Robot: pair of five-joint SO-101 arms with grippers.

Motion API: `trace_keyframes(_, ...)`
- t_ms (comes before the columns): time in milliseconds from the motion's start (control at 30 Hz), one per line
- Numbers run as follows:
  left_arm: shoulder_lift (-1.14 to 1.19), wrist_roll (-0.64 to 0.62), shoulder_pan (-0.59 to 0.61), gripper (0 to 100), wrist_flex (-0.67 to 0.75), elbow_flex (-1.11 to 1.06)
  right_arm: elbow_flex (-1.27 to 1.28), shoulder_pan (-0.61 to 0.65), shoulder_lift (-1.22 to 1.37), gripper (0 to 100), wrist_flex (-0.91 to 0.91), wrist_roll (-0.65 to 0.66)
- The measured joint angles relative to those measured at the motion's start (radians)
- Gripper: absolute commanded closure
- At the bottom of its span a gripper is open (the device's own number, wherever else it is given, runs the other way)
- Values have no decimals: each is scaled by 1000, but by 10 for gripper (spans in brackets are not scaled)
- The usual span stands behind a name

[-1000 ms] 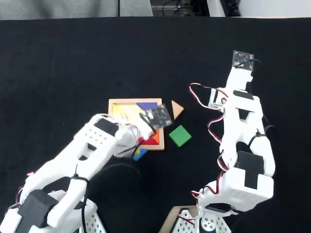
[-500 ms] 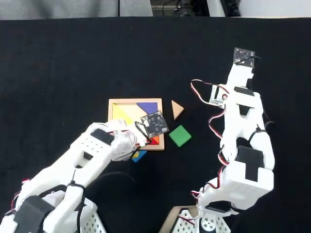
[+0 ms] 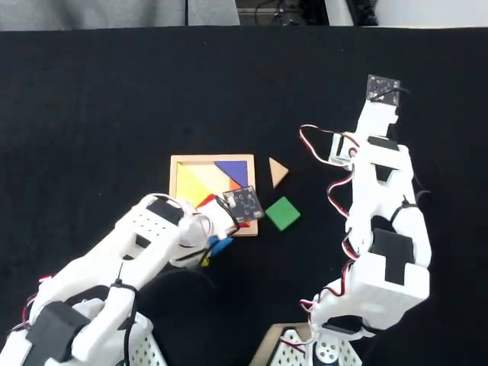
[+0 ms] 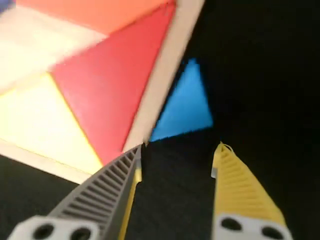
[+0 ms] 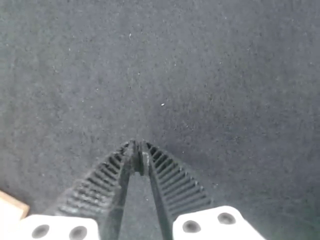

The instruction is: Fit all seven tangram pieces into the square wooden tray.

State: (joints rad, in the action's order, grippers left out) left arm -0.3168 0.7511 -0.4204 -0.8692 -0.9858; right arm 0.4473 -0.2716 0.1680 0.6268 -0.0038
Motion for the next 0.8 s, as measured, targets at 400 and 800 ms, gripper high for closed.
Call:
trace_keyframes(400,-210,-26,-130,764,-80,20,0,0,0,987,0,0)
trace_keyframes(800,100,63,-127,764,-80,126,0,0,0,987,0,0)
